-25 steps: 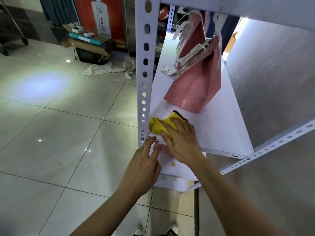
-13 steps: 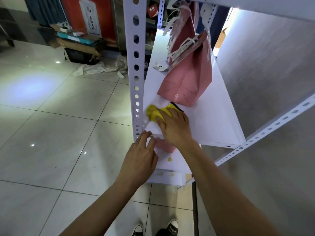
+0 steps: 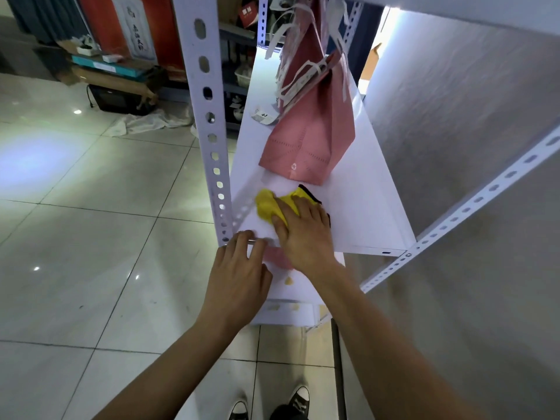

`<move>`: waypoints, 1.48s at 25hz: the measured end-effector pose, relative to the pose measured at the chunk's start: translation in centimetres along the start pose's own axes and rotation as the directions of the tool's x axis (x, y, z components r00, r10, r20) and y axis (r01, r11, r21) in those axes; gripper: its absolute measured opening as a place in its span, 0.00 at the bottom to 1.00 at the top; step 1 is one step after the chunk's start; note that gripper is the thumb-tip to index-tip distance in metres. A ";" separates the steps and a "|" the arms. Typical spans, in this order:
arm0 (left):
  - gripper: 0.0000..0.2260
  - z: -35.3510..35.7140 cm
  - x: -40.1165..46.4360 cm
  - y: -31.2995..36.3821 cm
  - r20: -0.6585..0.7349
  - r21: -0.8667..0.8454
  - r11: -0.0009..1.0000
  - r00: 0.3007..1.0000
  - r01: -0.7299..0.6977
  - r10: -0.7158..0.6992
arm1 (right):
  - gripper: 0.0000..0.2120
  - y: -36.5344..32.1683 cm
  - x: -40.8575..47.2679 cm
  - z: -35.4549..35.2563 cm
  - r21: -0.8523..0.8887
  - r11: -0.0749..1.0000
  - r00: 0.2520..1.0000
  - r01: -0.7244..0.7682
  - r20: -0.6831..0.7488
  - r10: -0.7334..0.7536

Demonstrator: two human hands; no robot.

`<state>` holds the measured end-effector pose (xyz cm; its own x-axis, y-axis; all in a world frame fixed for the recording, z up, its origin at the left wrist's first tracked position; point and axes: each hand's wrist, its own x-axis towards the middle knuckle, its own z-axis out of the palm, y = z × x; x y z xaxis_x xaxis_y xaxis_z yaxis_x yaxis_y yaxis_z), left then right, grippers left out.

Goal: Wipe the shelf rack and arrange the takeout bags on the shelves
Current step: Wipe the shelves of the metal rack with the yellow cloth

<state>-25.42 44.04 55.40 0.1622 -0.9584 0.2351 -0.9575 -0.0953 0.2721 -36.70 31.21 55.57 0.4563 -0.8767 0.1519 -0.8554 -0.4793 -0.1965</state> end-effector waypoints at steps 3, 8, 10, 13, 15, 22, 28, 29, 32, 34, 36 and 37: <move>0.16 0.2 1.0 0.1 -0.021 0.028 0.998 0.999 -0.047 0.048 | 0.23 2.4 -3.0 -0.2 0.000 1.000 1.000 -0.021 -0.017 0.021; 0.15 0.8 1.4 0.5 -0.051 0.017 0.998 0.997 -0.060 0.061 | 0.25 4.8 -0.1 -1.5 -0.002 0.979 0.979 -0.205 0.009 0.205; 0.16 0.9 1.4 0.3 -0.045 -0.006 0.998 0.997 -0.057 0.057 | 0.25 5.1 -2.2 -1.0 0.028 0.983 0.982 -0.184 -0.048 0.185; 0.17 1.1 1.6 0.5 -0.041 0.008 0.999 0.998 -0.047 0.047 | 0.23 7.0 -2.3 -1.0 0.046 0.979 0.978 -0.198 -0.050 0.200; 0.18 1.2 1.7 0.9 -0.016 0.039 0.999 0.999 -0.030 0.030 | 0.24 9.0 1.0 -1.7 -0.005 0.950 0.949 -0.314 0.012 0.314; 0.21 1.3 4.3 2.0 0.076 0.143 0.985 0.994 -0.094 0.084 | 0.25 10.1 1.3 -2.3 -0.041 0.925 0.926 -0.378 0.007 0.378; 0.29 3.0 3.7 1.3 0.124 0.131 0.986 0.989 -0.102 0.085 | 0.24 12.4 3.3 -2.1 -0.038 0.918 0.918 -0.396 0.018 0.397; 0.29 3.0 3.7 1.1 0.125 0.126 0.986 0.988 -0.111 0.095 | 0.24 13.3 5.2 -2.6 -0.031 0.910 0.908 -0.414 0.051 0.415; 0.30 2.8 3.7 0.8 0.148 0.104 0.986 0.982 -0.131 0.115 | 0.25 14.4 7.2 -3.1 -0.035 0.902 0.897 -0.431 0.094 0.432; 0.31 2.8 3.6 0.7 0.165 0.102 0.986 0.980 -0.128 0.111 | 0.24 13.2 4.7 -2.5 -0.023 0.911 0.911 -0.411 0.039 0.412; 0.33 2.7 3.8 0.8 0.168 0.109 0.986 0.980 -0.124 0.105 | 0.24 11.0 0.5 -1.7 0.003 0.939 0.937 -0.343 -0.067 0.343; 0.34 2.6 3.9 0.9 0.166 0.108 0.987 0.981 -0.121 0.102 | 0.24 9.9 -1.6 -1.3 -0.003 0.955 0.949 -0.298 -0.110 0.296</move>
<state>-26.29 39.50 54.10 0.0217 -0.9944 0.1030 -0.9902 -0.0072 0.1395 -46.23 27.87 54.66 0.1529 -0.9693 0.1926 -0.9531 -0.1961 -0.2303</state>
